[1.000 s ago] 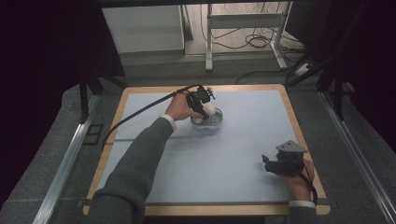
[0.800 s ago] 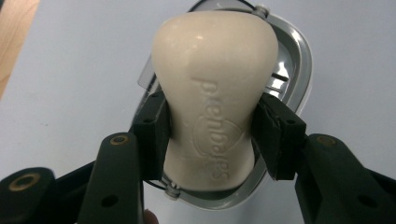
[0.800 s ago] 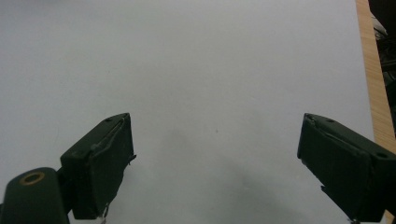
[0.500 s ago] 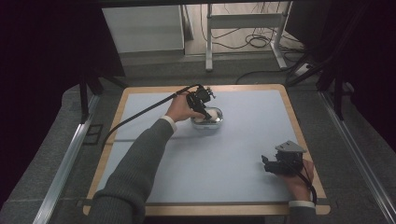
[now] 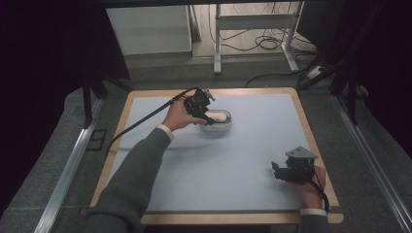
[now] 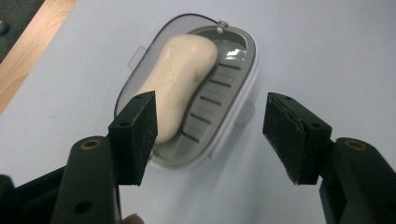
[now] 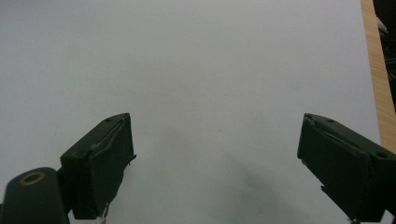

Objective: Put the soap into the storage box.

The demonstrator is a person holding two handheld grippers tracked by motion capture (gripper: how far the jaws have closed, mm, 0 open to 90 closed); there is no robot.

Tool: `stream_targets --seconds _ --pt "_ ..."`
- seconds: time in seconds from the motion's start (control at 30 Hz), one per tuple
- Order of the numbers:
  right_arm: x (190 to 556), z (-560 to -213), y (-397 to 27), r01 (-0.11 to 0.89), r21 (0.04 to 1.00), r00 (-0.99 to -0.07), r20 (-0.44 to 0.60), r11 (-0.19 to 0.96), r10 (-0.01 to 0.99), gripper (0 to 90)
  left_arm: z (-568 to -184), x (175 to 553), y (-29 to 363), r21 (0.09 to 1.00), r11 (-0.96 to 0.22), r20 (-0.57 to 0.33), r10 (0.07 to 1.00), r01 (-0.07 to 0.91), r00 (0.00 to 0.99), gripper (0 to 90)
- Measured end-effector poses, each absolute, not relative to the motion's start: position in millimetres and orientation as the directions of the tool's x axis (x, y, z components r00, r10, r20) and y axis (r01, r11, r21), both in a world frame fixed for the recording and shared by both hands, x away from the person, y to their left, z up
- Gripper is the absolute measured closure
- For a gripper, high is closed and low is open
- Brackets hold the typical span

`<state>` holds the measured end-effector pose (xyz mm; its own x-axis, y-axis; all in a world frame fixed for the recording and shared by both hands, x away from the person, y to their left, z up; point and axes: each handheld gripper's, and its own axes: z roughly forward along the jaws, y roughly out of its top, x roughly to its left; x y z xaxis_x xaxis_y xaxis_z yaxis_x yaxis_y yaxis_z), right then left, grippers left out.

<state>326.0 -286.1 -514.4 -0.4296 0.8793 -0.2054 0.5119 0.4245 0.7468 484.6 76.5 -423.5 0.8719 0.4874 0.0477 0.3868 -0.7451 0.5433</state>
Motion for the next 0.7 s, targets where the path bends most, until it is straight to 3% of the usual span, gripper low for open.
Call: stream_targets --seconds 0.7 --pt "325.3 -515.8 -283.7 0.515 0.736 -0.429 -0.223 0.439 0.876 10.4 -421.3 436.0 139.5 0.635 -0.642 0.011 0.564 0.430 0.826 30.9"
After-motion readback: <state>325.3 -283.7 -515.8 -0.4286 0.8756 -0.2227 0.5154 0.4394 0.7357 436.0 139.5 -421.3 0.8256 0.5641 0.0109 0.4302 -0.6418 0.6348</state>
